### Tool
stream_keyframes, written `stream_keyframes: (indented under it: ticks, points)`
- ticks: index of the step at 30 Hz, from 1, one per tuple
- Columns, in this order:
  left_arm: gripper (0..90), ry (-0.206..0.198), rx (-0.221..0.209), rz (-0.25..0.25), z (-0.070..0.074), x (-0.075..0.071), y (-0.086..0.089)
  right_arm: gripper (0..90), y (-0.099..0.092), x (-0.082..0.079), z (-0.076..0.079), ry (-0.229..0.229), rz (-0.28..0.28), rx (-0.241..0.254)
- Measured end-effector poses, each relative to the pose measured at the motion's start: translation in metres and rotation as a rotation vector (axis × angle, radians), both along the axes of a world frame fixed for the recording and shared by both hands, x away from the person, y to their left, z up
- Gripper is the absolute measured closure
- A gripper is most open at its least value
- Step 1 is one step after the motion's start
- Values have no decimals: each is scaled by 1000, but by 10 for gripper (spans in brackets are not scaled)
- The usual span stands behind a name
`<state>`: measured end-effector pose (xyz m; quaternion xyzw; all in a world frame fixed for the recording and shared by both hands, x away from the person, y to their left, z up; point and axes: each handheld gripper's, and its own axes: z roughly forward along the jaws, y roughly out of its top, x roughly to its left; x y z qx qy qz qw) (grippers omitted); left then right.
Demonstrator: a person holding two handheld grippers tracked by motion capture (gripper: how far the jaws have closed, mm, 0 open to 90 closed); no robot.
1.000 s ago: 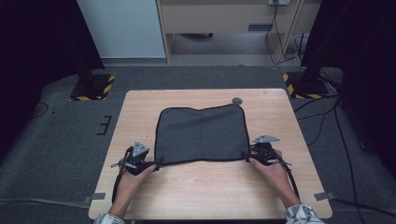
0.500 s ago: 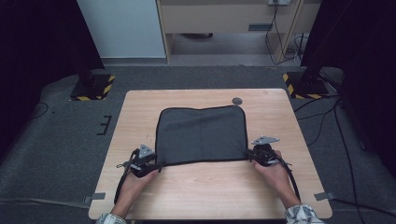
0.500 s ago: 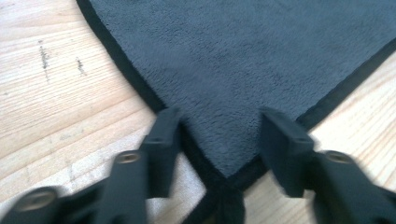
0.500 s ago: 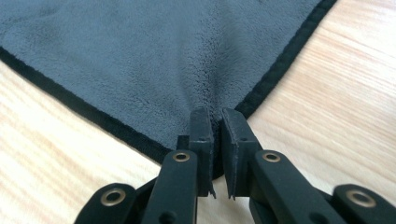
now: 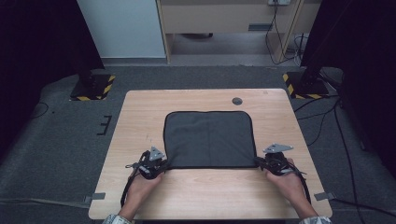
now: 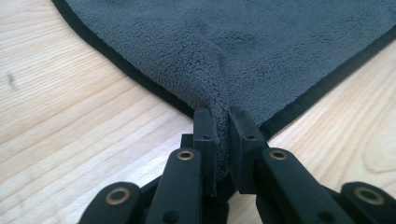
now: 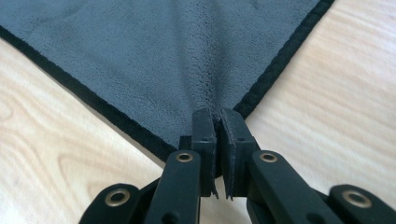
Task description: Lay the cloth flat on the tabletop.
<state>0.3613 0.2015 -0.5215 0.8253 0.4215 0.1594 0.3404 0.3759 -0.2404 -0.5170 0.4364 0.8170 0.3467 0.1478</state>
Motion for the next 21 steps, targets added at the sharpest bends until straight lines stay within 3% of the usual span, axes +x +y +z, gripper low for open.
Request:
stream_keyframes:
  ticks: [10, 21]
  points:
    - [828, -1, 19, -58, 2, -10, -18, 853, -20, -17, 2, -1, -20, 5]
    - [833, 18, 9, -72, 8, -32, -15, 853, -23, -34, 4, 2, 2, 15]
